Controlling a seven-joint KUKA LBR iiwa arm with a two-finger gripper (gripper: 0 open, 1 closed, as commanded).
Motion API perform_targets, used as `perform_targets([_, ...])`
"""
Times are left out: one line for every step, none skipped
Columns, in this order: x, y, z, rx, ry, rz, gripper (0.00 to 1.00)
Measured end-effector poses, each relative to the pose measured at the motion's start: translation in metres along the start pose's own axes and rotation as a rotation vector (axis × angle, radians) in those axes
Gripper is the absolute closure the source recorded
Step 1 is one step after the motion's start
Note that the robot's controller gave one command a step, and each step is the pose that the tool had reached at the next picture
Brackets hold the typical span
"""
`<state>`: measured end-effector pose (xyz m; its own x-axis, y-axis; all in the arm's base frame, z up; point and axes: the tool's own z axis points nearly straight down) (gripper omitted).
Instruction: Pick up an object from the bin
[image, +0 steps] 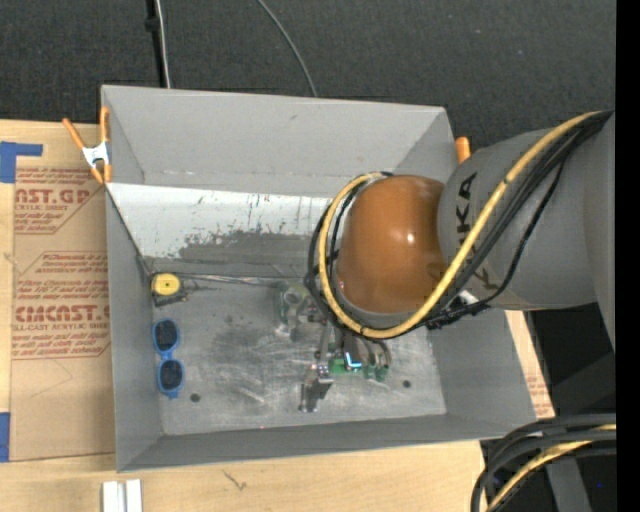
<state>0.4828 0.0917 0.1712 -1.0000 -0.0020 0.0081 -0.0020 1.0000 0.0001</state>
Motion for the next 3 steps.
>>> perform_targets([-0.002, -0.042, 0.093, 0.0, -0.024, -0.198, 0.0])
perform_targets([-0.023, -0.134, 0.086, 0.005, -0.011, -0.235, 0.0])
perform_targets([-0.048, -0.193, 0.097, 0.003, -0.015, -0.513, 0.0])
